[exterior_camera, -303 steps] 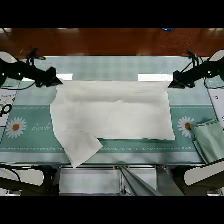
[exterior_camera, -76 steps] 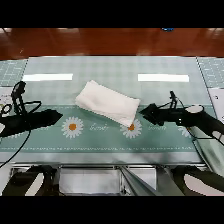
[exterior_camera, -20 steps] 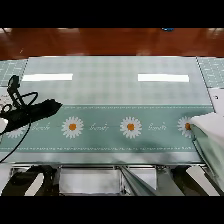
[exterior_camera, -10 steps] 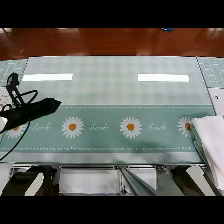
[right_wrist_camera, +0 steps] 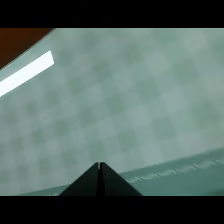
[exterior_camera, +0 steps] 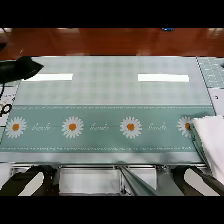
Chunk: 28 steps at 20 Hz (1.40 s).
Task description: Fold the shirts.
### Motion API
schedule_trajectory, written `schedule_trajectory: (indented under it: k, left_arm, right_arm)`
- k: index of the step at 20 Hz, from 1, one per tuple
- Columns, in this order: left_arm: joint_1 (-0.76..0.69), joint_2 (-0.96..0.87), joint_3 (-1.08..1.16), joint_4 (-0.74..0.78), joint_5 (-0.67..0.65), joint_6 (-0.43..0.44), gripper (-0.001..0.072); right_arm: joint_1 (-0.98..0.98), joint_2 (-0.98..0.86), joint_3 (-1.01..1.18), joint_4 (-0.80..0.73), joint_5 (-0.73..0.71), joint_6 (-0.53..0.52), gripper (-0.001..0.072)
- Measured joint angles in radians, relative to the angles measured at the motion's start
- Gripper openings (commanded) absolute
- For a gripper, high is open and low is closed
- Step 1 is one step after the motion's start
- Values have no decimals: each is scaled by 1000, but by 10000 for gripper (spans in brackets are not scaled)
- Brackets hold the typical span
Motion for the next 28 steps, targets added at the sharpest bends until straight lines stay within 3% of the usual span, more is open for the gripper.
schedule_trajectory:
  k: [4,8,28]
  left_arm:
    - [-136,-159,100,246,-159,-106,16]
    - [-179,-211,66,343,-194,-168,16]
    - [-193,-238,45,393,-210,-200,17]
  right_arm:
    - [380,-122,11,-409,-14,97,27]
    - [502,-206,-46,-568,19,160,28]
    - [546,-255,-80,-639,16,190,28]
